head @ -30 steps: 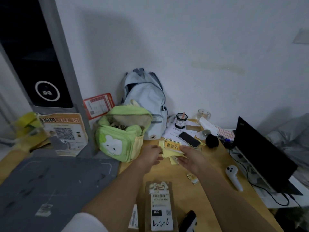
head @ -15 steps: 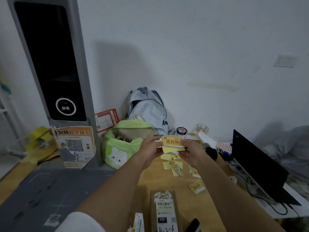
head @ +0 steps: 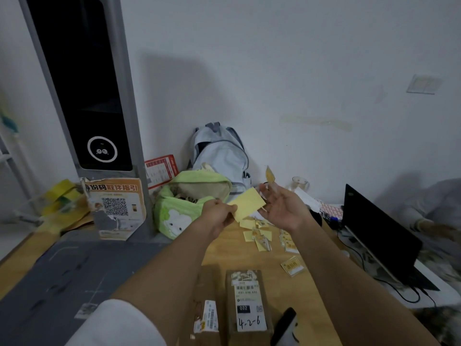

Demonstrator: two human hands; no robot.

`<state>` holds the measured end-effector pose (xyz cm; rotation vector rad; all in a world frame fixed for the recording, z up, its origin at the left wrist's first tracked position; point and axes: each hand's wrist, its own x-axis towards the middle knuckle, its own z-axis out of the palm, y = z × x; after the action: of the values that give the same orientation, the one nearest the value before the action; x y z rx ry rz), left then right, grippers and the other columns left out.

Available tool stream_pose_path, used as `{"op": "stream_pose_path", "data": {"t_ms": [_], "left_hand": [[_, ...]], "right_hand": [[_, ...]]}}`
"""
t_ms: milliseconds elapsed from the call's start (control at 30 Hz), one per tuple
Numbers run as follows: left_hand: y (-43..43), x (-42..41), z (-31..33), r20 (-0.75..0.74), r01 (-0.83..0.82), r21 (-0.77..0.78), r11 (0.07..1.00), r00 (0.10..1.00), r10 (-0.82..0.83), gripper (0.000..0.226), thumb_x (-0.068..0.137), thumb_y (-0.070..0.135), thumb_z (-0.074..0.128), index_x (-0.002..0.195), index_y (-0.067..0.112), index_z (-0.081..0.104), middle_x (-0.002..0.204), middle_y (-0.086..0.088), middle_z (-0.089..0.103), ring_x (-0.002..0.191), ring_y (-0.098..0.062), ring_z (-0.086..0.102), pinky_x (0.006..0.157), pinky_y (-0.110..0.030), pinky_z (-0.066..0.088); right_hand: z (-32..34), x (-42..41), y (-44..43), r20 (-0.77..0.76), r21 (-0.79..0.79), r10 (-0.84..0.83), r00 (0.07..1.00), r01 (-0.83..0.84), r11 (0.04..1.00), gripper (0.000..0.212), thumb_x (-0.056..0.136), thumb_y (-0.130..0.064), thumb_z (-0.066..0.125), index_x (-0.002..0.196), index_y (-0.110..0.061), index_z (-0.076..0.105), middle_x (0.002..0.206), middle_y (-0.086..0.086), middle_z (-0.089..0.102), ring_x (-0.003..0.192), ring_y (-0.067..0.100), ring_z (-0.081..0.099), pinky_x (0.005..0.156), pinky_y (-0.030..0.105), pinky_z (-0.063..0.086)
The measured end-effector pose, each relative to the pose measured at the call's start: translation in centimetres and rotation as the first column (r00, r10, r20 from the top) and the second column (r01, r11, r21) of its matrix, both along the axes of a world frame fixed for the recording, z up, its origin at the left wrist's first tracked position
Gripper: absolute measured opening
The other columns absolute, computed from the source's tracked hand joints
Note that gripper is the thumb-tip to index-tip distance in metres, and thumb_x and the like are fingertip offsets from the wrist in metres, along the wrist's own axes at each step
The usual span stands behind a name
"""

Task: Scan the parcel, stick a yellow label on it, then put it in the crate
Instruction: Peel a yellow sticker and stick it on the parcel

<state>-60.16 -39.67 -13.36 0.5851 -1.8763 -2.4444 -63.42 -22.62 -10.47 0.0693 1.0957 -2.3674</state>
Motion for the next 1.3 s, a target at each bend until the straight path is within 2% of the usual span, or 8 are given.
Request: {"op": "stream_pose_path", "data": {"t_ms": [100,167,333,633,833,967,1133,1300], "left_hand": [[-0.1,0.4,0.0,0.008,-0.083,-0.014,0.996,0.997,0.083,0.027,0.086,-0.014,0.051,0.066,0.006,0.049,0.074,-0.012,0.051,0.063,-0.021,0.051,0.051,-0.028,0.044],[-0.2,0.5,-0.2,0.029,-0.105,-0.048,0.993,0.994,0.106,0.027,0.088,-0.014,0.044,0.097,0.000,0.065,0.089,-0.013,0.057,0.071,-0.023,0.054,0.054,-0.027,0.044],[-0.3,0.8,-1.7,0.060,0.027,-0.135,0.991,0.998,-0.019,0.072,0.089,0.015,0.060,0.150,0.021,0.022,0.121,-0.007,0.058,0.094,-0.023,0.057,0.072,-0.033,0.045],[0.2,-0.1,-7.6,0.147,0.045,-0.039,0.998,0.988,-0.039,0.092,0.075,0.023,0.078,0.149,0.010,0.025,0.145,-0.013,0.043,0.110,-0.027,0.061,0.089,-0.035,0.054],[0.7,-1.0,-11.9,0.295,0.119,-0.353,0.928,0.955,-0.010,0.092,0.066,-0.005,0.080,0.144,0.011,0.036,0.151,-0.010,0.037,0.130,-0.027,0.044,0.103,-0.032,0.045],[1.4,-1.5,-14.1,0.371,0.180,-0.450,0.875,0.929,0.000,0.089,0.070,-0.001,0.078,0.146,0.015,0.034,0.143,-0.013,0.048,0.127,-0.028,0.050,0.086,-0.024,0.045],[1.8,-1.5,-16.3,0.411,0.263,-0.613,0.745,0.912,0.015,0.084,0.074,0.011,0.075,0.146,0.015,0.033,0.130,-0.010,0.058,0.117,-0.025,0.056,0.091,-0.024,0.047],[2.3,-1.7,-17.1,0.425,0.330,-0.681,0.653,0.905,-0.014,0.078,0.077,0.016,0.072,0.146,0.015,0.036,0.128,-0.009,0.059,0.118,-0.023,0.055,0.093,-0.024,0.045]], "right_hand": [[-0.8,0.0,0.2,0.010,0.030,0.005,1.000,-0.005,1.000,0.034,0.095,-0.027,0.053,0.074,-0.012,0.075,0.087,-0.003,0.072,0.097,0.017,0.062,0.086,0.032,0.045],[-1.9,0.1,0.2,0.033,0.107,-0.019,0.999,0.015,0.994,0.020,0.095,-0.025,0.055,0.087,-0.013,0.069,0.091,0.000,0.067,0.095,0.018,0.061,0.082,0.030,0.046],[-6.1,0.1,0.1,0.095,0.321,-0.062,0.994,0.029,0.947,0.006,0.093,-0.019,0.057,0.093,-0.014,0.061,0.099,0.004,0.063,0.088,0.019,0.061,0.075,0.030,0.047],[-11.9,-0.2,0.8,0.175,0.489,-0.106,0.979,0.007,0.872,0.003,0.091,-0.013,0.061,0.093,-0.014,0.063,0.099,0.007,0.066,0.087,0.023,0.061,0.079,0.034,0.047],[-15.1,-0.3,0.8,0.147,0.666,-0.129,0.981,-0.002,0.746,0.007,0.085,-0.001,0.065,0.087,-0.007,0.065,0.084,0.012,0.070,0.068,0.024,0.062,0.058,0.029,0.049],[-17.2,-1.1,0.6,0.054,0.782,-0.101,0.993,0.020,0.623,0.017,0.077,0.011,0.066,0.076,-0.005,0.064,0.082,0.017,0.067,0.066,0.024,0.059,0.052,0.025,0.046],[-20.3,-2.0,0.0,-0.025,0.902,-0.017,1.000,0.030,0.430,0.021,0.073,0.008,0.069,0.074,-0.013,0.066,0.086,0.013,0.071,0.084,0.027,0.069,0.078,0.044,0.060],[-22.1,-2.2,0.0,-0.039,0.947,0.039,0.998,0.025,0.321,0.021,0.073,0.004,0.067,0.071,-0.017,0.065,0.082,0.008,0.071,0.081,0.026,0.070,0.073,0.047,0.060]]}}
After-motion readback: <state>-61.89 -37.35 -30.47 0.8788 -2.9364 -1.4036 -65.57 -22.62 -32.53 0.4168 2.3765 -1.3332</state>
